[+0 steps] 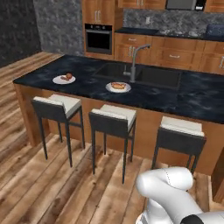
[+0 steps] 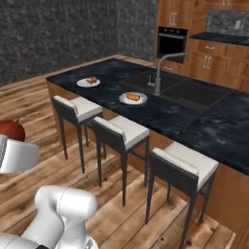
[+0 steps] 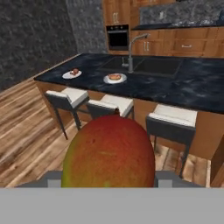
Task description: Pick up the apple and mango from the fridge and place one fruit on each plate on the dining counter.
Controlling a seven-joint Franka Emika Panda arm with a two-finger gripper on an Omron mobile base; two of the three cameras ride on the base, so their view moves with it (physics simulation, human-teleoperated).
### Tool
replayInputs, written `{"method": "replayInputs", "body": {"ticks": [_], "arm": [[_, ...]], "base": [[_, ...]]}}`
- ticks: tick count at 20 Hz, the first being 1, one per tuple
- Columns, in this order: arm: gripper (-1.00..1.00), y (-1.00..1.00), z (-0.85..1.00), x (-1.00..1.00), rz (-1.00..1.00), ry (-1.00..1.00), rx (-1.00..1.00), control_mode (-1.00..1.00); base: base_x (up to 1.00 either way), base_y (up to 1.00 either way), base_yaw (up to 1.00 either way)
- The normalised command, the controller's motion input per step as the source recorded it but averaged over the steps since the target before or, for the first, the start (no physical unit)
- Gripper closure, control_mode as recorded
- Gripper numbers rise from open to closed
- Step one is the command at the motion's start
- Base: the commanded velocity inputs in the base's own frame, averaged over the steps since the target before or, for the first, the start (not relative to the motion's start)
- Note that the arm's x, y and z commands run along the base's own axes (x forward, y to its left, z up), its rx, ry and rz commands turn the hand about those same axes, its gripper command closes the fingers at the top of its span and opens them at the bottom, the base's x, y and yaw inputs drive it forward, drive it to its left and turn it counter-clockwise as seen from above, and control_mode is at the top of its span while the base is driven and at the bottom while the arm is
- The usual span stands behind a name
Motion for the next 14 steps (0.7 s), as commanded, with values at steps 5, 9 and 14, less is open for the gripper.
{"method": "replayInputs", "body": {"ticks": [5, 9, 14], "arm": [[1.0, 0.0, 0.0, 0.0, 0.0, 0.0, 0.0, 1.0], [1.0, 0.0, 0.0, 0.0, 0.0, 0.0, 0.0, 1.0], [1.0, 0.0, 0.0, 0.0, 0.0, 0.0, 0.0, 1.0]], "base": [[0.5, 0.58, -0.52], [0.51, 0.48, -0.47], [0.51, 0.38, -0.45]]}}
